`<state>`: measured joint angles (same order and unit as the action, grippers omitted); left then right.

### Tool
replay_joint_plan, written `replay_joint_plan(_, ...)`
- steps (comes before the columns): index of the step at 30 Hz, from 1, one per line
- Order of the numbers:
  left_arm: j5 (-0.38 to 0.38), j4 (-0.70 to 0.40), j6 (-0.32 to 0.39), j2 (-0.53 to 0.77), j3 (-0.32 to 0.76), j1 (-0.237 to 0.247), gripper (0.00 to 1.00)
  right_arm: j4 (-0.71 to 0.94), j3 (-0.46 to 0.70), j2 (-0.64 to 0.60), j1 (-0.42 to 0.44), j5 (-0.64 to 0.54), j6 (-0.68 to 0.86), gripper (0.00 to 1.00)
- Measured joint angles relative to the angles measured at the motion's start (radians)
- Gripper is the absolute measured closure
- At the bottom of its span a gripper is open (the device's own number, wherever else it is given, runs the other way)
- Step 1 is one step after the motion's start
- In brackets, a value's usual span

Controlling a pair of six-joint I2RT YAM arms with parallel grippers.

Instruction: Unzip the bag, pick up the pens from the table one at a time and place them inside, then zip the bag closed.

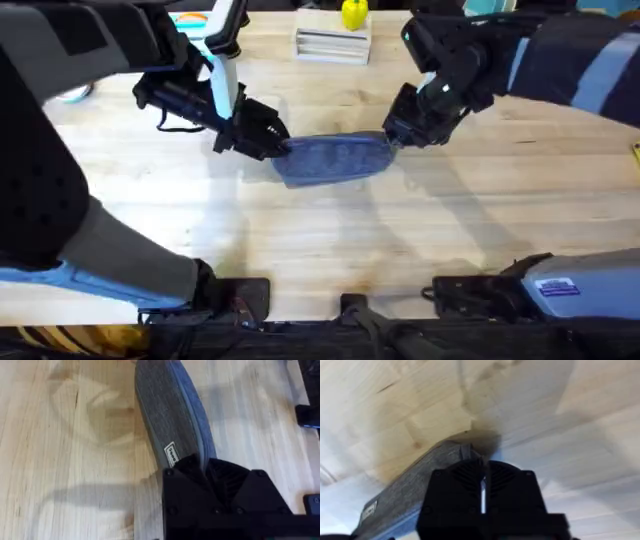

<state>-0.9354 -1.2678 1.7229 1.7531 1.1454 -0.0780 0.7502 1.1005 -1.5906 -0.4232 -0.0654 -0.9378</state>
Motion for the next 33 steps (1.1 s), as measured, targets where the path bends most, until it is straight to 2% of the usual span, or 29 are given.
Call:
replay_joint_plan(1, 0.003, 0.0, 0.0, 0.0, 0.0, 0.0, 0.958, 0.008, 0.014, 0.0, 0.001, -0.006, 0.035, 0.909)
replay_joint_plan(5, 0.041, -0.003, 0.0, 0.0, 0.0, -0.013, 0.958, 0.03, 0.071, 0.0, 0.034, -0.092, 0.174, 0.581)
replay_joint_plan(6, 0.052, -0.003, 0.0, 0.0, 0.0, -0.02, 0.958, 0.035, 0.124, 0.011, 0.048, -0.097, 0.245, 0.374)
replay_joint_plan(7, 0.059, -0.003, 0.0, 0.0, 0.0, -0.02, 0.958, 0.036, 0.17, 0.056, 0.047, -0.073, 0.292, 0.095)
replay_joint_plan(8, 0.061, -0.003, 0.0, 0.0, 0.0, -0.02, 0.958, 0.036, 0.185, 0.076, 0.047, -0.064, 0.306, 0.028)
replay_joint_plan(14, 0.062, -0.003, 0.0, 0.0, 0.0, -0.02, 0.958, 0.036, 0.229, 0.191, 0.047, -0.027, 0.372, 0.004)
replay_joint_plan(18, 0.065, -0.003, 0.0, 0.0, 0.0, -0.02, 0.958, 0.037, 0.23, 0.208, 0.047, -0.019, 0.398, 0.004)
replay_joint_plan(19, 0.065, -0.003, 0.002, 0.0, 0.0, -0.02, 0.912, 0.038, 0.23, 0.205, 0.047, -0.018, 0.401, 0.004)
replay_joint_plan(22, 0.059, -0.007, 0.001, 0.0, 0.0, -0.02, 0.479, 0.04, 0.23, 0.198, 0.047, -0.016, 0.408, 0.005)
replay_joint_plan(24, 0.058, -0.007, 0.001, 0.0, 0.0, -0.02, 0.155, 0.04, 0.23, 0.195, 0.047, -0.015, 0.411, 0.004)
replay_joint_plan(25, 0.057, -0.009, -0.002, 0.0, 0.0, -0.02, 0.043, 0.04, 0.23, 0.195, 0.047, -0.015, 0.412, 0.004)
replay_joint_plan(27, 0.056, -0.009, -0.003, 0.0, 0.0, -0.02, 0.01, 0.04, 0.23, 0.195, 0.047, -0.016, 0.415, 0.005)
replay_joint_plan(33, 0.056, -0.026, -0.002, 0.0, 0.002, -0.027, 0.006, 0.035, 0.23, 0.195, 0.047, -0.016, 0.454, 0.004)
